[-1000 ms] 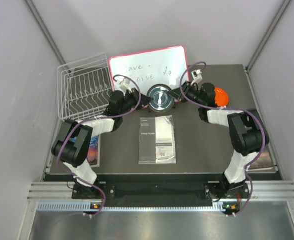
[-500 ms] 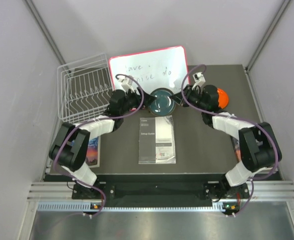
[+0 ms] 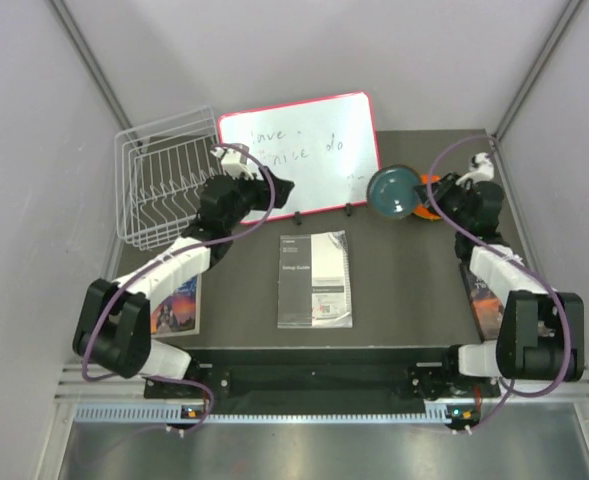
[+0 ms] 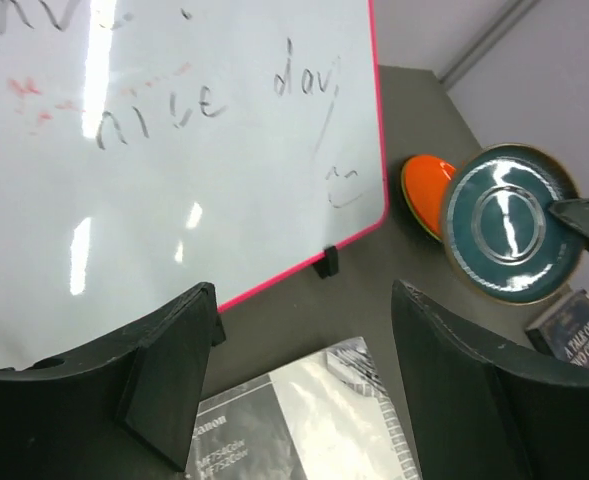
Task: Unload the plates from the dish rack
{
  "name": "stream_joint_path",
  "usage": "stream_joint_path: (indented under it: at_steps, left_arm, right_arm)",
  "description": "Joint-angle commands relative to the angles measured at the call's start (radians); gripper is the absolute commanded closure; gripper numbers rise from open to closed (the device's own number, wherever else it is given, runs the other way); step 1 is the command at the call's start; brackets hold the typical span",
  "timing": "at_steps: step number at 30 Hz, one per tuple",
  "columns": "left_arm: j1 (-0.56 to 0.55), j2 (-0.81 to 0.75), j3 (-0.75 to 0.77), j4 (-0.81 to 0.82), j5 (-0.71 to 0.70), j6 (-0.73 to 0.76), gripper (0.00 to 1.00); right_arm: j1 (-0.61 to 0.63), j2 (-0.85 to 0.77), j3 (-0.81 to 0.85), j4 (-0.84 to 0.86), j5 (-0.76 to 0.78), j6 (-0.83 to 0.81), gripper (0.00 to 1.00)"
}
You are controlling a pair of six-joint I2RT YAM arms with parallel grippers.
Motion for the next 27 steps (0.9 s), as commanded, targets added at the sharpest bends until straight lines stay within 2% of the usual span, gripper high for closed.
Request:
stream_joint_path:
  at_steps: [1, 5, 11, 14, 22, 27]
  left_arm:
    - [0.018, -0.126, -0.008, -0.080, -0.142, 0.113, 0.23]
    - [0.044, -0.189, -0.038, -0.084, -0.220, 0.145, 0.13]
    - [0.089, -0.211, -0.038, -0.115, -0.229, 0.157, 0.08]
    - [0.103, -0.221, -0.046, -0.124, -0.249, 0.159, 0.01]
    - [0.120, -0.243, -0.075, -0.126, -0.269, 0.163, 0.01]
    - [0.126, -0.229, -0.075, -0.120, -0.265, 0.159, 0.01]
  right_arm:
    - [-0.161, -0.075, 0.000, 0.034, 0.051, 0.004, 1.00]
    - [-0.276, -0.017, 0.059, -0.002, 0.062, 0.010, 1.00]
    - [-0.327, 0.153, 0.168, 0.004, 0.056, 0.019, 1.00]
    - [-0.336, 0.252, 0.218, 0.018, 0.045, 0.021, 1.00]
    - [-0.350, 0.437, 0.324, 0.064, -0.008, 0.060, 1.00]
    - [-0.351, 0.458, 0.338, 0.064, -0.030, 0.065, 1.00]
